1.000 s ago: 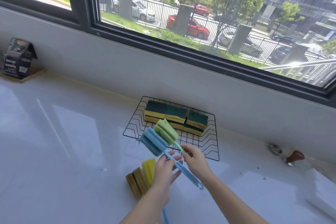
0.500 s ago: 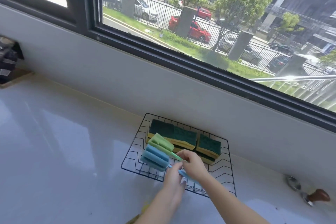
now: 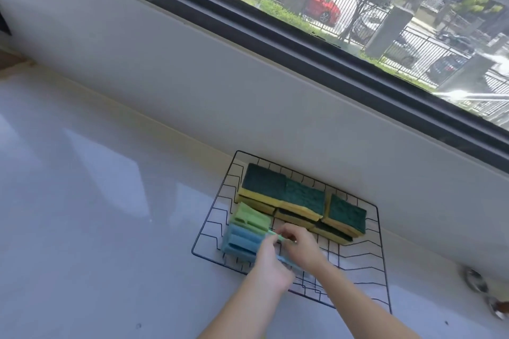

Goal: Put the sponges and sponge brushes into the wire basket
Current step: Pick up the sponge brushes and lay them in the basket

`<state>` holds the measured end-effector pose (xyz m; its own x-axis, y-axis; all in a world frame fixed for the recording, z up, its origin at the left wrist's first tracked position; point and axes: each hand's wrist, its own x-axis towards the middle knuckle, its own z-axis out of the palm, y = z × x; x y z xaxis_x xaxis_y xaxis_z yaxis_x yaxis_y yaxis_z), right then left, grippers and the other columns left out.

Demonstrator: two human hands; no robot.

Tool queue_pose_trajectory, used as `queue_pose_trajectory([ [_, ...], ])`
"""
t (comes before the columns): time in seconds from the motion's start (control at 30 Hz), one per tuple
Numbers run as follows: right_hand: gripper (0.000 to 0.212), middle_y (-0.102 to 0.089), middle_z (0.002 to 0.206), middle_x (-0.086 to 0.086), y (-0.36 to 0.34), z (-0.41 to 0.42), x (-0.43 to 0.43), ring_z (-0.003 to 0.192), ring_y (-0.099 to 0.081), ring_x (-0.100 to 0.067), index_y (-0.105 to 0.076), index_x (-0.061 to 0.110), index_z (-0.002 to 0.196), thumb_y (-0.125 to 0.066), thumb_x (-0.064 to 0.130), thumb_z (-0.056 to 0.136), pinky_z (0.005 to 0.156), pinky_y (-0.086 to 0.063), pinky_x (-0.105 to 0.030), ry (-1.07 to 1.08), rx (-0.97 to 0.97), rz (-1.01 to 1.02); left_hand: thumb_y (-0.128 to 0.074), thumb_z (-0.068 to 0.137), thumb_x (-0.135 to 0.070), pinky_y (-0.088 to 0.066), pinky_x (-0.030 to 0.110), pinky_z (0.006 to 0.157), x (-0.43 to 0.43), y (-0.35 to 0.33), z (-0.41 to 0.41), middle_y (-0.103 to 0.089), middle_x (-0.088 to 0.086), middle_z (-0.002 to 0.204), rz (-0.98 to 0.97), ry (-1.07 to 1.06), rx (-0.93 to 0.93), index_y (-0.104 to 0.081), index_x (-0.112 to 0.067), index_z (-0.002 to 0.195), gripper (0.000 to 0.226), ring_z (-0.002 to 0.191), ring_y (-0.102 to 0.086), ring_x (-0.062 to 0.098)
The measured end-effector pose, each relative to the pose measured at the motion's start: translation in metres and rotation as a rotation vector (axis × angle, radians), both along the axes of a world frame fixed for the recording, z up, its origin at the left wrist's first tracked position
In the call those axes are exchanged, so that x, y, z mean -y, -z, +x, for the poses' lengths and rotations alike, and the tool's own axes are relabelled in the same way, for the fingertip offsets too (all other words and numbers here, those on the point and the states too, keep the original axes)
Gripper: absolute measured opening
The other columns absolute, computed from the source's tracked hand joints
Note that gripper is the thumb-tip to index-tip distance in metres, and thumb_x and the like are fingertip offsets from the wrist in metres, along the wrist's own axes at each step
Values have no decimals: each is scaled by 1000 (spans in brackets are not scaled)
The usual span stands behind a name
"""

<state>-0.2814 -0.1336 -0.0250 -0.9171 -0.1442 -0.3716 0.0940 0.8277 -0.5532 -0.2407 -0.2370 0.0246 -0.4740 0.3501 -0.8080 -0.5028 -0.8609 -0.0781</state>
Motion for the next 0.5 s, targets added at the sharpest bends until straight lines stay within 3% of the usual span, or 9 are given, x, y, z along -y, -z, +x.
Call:
queue_pose_trajectory([
  [0.07, 34, -70, 97, -7, 3, 0, -1, 91, -60, -24, -68, 12, 97, -48, -8, 80, 74, -45, -28, 5, 9, -3, -39, 96, -22, -30, 33, 108, 1, -1, 1, -47, 18, 129, 53, -12, 9, -46, -9, 118, 27, 134, -36, 25],
  [0.2, 31, -67, 104, -6, 4, 3, -1, 96, -59, -21, -65, 13, 108, -55, -2, 82, 82, -47, -32, 20, 8, 15, -32, 97, -16, -26, 36, 113, 4, -9, 3, -48, 11, 86, 41, 26, -63, -49, -6, 120, 31, 140, -30, 29],
  [0.27, 34, -62, 112, -7, 1, 8, 1, 104, -55, -20, -60, 14, 115, -57, 1, 83, 87, -45, -31, 20, -25, 48, -37, 96, -19, -29, 36, 112, 8, -12, 7, -51, 15, 108, 37, 6, -94, -46, -3, 127, 35, 138, -34, 28],
  [0.37, 37, -57, 120, -6, -8, 20, 3, 114, -51, -18, -56, 15, 119, -56, 2, 84, 95, -41, -29, 50, -116, 33, -42, 96, -23, -23, 36, 114, 15, -14, 17, -36, 15, 146, -48, 28, -146, -28, -7, 142, 51, 141, -28, 23],
  [0.5, 32, -59, 115, 0, -30, 44, 4, 111, -52, -14, -59, 18, 112, -54, 1, 85, 96, -41, -28, 106, -268, -65, -39, 94, -18, -30, 36, 110, 31, -12, 46, -55, 12, 134, -222, 193, -374, -56, -9, 120, 32, 130, -45, 25],
])
